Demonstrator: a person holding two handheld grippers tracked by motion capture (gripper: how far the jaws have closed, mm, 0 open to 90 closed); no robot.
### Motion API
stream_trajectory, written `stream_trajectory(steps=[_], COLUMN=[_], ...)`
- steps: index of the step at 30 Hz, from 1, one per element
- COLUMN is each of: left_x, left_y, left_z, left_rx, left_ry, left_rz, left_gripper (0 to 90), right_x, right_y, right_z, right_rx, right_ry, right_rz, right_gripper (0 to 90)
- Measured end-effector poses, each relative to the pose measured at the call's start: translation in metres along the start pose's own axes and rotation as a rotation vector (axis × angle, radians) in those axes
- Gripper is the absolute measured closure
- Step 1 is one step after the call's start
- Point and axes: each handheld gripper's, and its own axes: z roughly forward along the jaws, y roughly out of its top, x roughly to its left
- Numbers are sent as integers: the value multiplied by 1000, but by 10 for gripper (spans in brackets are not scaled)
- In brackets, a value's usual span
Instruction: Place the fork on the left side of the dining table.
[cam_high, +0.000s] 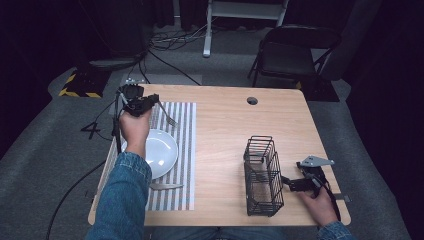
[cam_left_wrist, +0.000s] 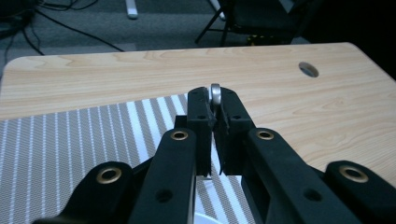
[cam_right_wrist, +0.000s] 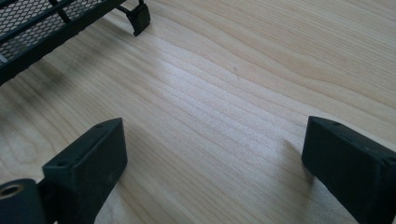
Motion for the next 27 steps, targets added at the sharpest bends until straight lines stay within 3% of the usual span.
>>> stream_trajectory(steps=[8,17,21,27], left_x=[0,8,10,22], left_y=[5,3,1,-3], left_z=[9,10,10,13], left_rx=[40,59,72,130], left_ry=[-7,-21,9,73], left_rz=[24,14,35,-8], left_gripper=[854,845,673,535], right_x=[0,0,0,1], right_y=[0,0,0,0], right_z=[0,0,0,0], right_rx=[0,0,0,0], right_ry=[-4,-5,-5,-6], right_rz=[3,3,4,5], right_gripper=[67,67,67,67])
